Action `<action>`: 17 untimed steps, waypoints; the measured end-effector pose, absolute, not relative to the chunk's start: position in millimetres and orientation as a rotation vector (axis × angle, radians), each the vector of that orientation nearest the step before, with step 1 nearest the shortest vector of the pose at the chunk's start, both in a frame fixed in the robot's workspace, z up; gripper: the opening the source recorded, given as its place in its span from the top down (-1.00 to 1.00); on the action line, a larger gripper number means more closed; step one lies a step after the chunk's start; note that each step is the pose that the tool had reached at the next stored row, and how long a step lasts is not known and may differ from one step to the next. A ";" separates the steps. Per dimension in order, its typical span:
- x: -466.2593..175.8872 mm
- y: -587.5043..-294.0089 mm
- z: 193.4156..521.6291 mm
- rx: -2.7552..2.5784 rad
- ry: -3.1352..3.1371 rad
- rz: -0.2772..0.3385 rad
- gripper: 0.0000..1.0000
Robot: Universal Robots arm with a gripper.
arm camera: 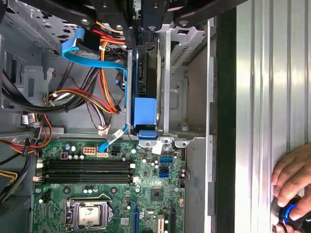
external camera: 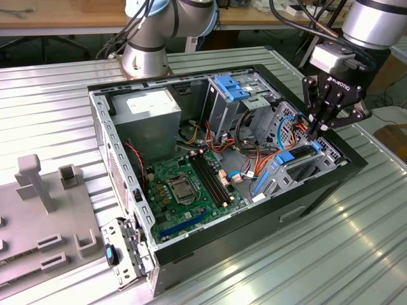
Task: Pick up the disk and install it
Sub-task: 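Insert the first disk wire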
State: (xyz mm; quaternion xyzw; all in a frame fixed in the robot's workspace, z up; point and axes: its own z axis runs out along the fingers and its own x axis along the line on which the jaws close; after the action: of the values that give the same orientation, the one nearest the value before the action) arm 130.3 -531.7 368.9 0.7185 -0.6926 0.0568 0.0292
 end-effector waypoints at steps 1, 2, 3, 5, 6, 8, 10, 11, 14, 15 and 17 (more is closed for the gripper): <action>128.8 -532.2 368.6 2.224 -2.145 0.183 0.67; 125.5 -534.4 368.2 2.232 -2.154 0.195 0.67; 120.4 -536.4 367.5 2.237 -2.160 0.194 0.67; 114.3 -537.2 366.7 2.246 -2.171 0.193 0.67; 113.5 -537.3 366.2 2.251 -2.176 0.193 0.67; 113.8 -537.4 364.0 2.257 -2.183 0.189 0.67; 114.2 -537.4 363.2 2.257 -2.183 0.188 0.67; 114.3 -537.4 363.0 2.257 -2.183 0.188 0.67; 114.6 -537.8 361.7 2.257 -2.184 0.188 0.67; 115.0 -537.8 360.9 2.253 -2.187 0.188 0.67; 115.9 -537.9 358.7 2.234 -2.206 0.188 0.67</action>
State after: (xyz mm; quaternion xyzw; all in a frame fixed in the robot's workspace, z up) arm 115.9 -537.9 358.7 0.7103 -0.7013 0.0598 -0.0016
